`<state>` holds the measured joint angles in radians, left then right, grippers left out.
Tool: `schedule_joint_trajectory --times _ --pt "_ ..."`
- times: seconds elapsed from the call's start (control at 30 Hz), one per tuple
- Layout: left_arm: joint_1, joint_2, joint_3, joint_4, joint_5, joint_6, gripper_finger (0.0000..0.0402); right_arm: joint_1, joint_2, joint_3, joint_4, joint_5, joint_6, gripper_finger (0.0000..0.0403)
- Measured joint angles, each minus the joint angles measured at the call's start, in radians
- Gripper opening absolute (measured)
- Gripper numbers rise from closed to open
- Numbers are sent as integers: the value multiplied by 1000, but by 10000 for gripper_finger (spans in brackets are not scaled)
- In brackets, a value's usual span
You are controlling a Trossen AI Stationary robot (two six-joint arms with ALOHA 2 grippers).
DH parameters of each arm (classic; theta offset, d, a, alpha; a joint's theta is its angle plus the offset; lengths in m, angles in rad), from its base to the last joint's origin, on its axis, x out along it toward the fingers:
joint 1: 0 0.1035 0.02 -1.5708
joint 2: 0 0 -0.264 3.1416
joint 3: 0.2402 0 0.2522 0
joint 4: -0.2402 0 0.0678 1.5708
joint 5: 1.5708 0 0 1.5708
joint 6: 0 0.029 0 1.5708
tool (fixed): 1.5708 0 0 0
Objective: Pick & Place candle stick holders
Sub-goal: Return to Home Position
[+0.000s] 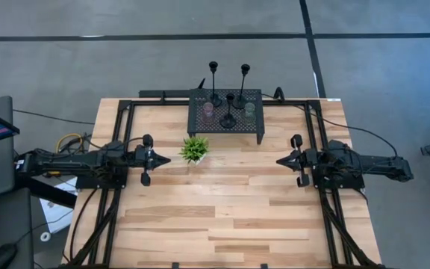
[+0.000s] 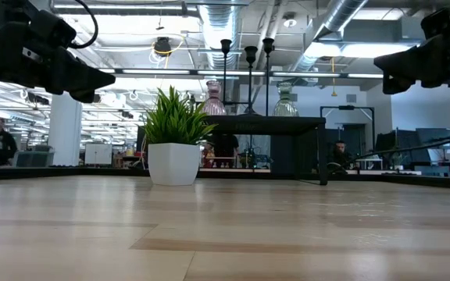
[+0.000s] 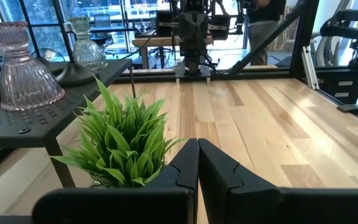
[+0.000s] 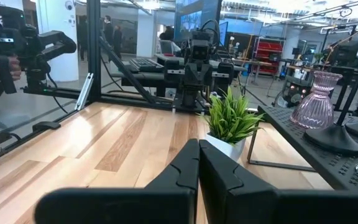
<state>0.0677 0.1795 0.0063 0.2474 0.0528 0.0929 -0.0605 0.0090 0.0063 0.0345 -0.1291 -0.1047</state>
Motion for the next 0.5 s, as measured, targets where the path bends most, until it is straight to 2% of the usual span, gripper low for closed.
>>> schedule_joint_trajectory --times 0.5 --pt "0 0 0 8 0 -1 7 0 0 0 0 0 0 0"
